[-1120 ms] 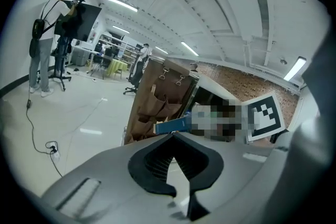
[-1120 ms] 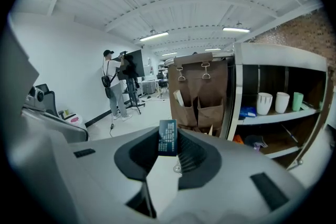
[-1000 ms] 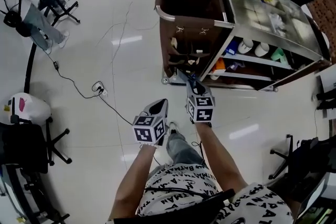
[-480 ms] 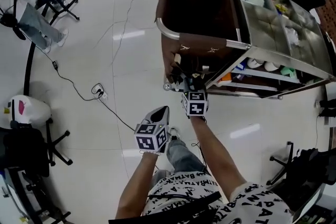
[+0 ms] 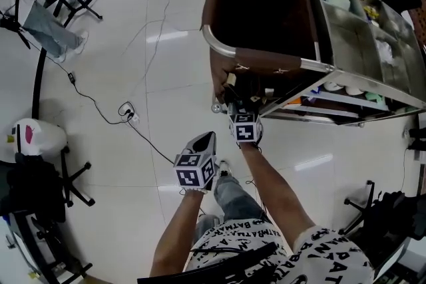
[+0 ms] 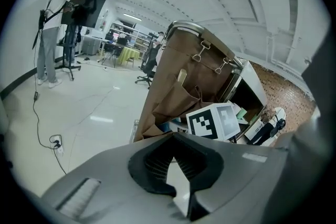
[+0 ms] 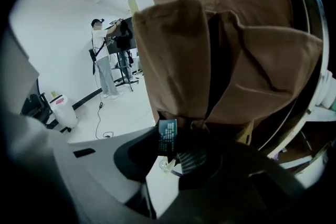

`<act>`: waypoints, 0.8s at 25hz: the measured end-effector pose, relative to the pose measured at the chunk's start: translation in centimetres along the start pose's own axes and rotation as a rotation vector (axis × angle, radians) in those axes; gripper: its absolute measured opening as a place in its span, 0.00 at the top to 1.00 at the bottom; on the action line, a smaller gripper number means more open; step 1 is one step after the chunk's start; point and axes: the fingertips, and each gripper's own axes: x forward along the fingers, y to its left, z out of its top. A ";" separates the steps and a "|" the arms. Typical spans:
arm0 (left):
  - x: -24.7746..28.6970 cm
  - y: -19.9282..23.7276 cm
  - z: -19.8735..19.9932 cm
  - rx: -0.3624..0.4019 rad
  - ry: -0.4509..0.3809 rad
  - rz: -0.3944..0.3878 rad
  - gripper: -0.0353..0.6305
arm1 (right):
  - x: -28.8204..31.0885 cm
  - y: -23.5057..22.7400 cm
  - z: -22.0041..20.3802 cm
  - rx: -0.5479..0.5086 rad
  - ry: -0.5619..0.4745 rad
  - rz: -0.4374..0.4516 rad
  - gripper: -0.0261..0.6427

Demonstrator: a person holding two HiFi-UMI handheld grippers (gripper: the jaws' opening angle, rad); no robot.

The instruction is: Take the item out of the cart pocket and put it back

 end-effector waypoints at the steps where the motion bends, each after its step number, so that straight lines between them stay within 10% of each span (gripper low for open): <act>1: 0.5 0.2 0.1 0.002 0.006 0.002 0.95 | 0.5 0.0 -0.4 -0.002 0.012 0.000 0.82; 20: -1.7 -0.6 -1.4 -0.035 -0.017 -0.010 0.95 | -2.8 -0.6 -1.3 0.000 -0.028 0.028 0.66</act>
